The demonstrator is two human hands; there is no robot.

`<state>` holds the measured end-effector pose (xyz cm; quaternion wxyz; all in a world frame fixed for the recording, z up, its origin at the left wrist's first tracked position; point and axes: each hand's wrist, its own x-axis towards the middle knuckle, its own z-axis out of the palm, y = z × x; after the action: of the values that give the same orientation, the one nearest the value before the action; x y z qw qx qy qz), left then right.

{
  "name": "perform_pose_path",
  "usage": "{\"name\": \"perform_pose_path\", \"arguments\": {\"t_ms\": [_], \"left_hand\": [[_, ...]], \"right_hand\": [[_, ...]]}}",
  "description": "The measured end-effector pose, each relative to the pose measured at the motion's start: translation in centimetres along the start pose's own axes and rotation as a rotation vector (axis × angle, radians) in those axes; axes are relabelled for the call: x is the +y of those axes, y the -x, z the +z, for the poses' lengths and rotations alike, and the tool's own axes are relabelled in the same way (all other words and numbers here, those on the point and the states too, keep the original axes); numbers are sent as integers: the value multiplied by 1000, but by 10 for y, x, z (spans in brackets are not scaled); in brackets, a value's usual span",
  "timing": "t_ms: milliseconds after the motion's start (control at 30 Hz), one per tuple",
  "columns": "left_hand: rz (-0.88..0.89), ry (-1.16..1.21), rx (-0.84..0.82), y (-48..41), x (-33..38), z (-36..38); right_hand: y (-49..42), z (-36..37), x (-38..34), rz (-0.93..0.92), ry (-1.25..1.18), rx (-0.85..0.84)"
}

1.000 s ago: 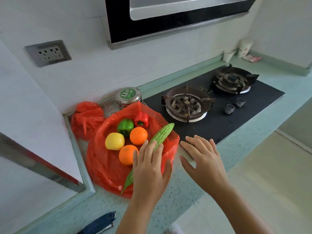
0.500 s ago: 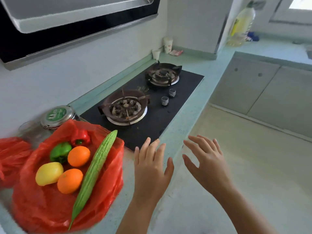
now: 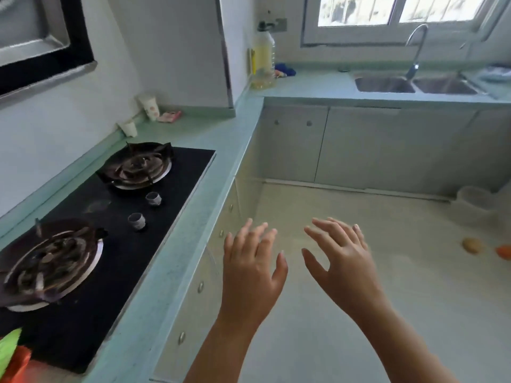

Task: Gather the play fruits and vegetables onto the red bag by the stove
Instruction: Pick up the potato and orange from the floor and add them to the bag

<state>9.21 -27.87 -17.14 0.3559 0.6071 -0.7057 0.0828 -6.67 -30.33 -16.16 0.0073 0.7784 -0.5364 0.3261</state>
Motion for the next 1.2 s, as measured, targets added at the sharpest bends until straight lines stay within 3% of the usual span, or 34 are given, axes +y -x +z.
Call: {"name": "perform_pose_path", "arguments": {"t_ms": [367,733,1200], "left_hand": [[210,120,-93,-80,98,112],[322,265,-200,-135,130,213],[459,492,-239,-322,140,358]], "right_hand": [[-18,-45,144,223,120,133],[-33,-37,231,408,223,164],[-187,-10,341,625,398,223]]}}
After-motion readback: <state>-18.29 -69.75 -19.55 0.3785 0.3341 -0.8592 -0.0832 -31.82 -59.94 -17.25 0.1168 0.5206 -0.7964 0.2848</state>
